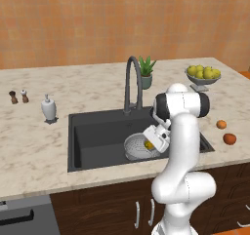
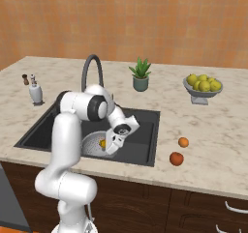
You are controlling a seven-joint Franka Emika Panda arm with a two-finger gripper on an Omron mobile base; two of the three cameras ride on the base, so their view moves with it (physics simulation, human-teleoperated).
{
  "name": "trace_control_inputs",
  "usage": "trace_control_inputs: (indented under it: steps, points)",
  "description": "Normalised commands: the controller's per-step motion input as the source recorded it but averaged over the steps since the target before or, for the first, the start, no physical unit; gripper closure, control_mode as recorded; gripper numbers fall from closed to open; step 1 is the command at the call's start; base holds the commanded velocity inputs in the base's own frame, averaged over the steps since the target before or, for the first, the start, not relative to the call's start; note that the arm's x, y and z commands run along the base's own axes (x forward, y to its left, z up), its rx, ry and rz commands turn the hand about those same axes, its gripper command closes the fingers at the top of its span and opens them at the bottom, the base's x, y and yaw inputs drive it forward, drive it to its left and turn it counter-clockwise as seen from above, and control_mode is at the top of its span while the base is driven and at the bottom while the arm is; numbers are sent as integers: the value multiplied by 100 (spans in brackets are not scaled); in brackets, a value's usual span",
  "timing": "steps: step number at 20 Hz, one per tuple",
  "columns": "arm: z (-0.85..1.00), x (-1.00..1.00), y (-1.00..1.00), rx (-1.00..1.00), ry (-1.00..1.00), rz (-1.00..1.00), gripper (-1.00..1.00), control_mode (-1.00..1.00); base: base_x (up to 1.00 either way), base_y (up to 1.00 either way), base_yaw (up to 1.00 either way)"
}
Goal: Put the colander in the sink, put the tangerine, mango, orange in the colander, and turn on the sink faucet and pour water over the colander.
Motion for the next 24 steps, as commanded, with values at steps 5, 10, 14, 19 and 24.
trace_control_inputs:
  steps: [5, 10, 14, 19, 24]
  points:
    - [-55, 40, 19, 0, 4, -3, 100, -100, 0, 0, 0]
    - [-28, 14, 25, 0, 0, -3, -100, -100, 0, 0, 0]
    - [-1, -4, 20, 0, -1, -2, -100, -100, 0, 0, 0]
    - [0, -10, 4, 2, -5, -1, -100, -100, 0, 0, 0]
    - [39, -32, 0, 9, -15, -1, -100, -100, 0, 0, 0]
